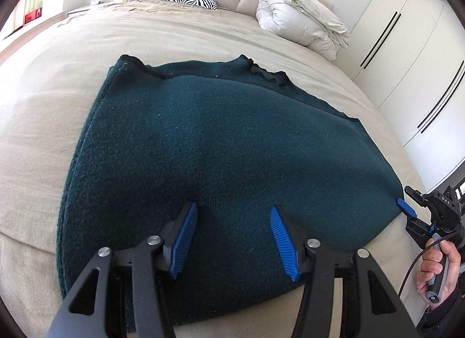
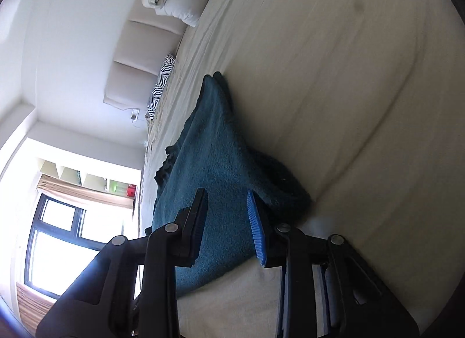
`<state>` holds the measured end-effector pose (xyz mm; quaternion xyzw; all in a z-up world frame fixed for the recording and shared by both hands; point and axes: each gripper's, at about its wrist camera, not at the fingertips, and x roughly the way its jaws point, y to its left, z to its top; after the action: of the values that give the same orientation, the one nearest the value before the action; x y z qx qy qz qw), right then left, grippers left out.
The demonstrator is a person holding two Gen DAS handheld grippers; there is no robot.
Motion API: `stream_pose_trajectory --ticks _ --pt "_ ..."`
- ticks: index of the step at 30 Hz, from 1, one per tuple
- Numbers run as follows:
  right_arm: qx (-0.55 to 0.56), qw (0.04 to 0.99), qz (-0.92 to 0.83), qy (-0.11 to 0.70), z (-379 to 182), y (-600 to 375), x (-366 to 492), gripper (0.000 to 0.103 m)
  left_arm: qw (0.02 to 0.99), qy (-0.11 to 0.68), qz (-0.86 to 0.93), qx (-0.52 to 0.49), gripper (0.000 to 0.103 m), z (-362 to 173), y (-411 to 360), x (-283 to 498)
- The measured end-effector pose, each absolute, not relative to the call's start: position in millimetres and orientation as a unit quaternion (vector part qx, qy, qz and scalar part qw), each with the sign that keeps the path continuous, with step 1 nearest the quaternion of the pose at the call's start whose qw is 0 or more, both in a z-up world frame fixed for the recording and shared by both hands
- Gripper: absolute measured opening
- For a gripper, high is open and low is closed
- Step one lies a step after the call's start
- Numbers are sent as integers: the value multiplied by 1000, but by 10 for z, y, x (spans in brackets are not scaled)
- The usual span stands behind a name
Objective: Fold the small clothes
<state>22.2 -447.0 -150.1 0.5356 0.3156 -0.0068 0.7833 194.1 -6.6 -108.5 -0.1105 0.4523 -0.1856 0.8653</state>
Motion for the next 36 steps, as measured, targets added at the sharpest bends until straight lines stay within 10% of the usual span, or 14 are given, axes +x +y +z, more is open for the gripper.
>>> stream_pose_trajectory --ticks 17,30,36 --pt "418 783 159 432 -1212 -2763 1079 30 865 451 -190 -112 56 -1096 -50 1942" --pt "490 785 53 376 -1450 -3619 396 33 869 466 -158 -53 56 -942 -126 1835" --pt "478 814 -7 331 -1159 -3842 -187 59 882 459 -107 17 57 -768 -150 1596"
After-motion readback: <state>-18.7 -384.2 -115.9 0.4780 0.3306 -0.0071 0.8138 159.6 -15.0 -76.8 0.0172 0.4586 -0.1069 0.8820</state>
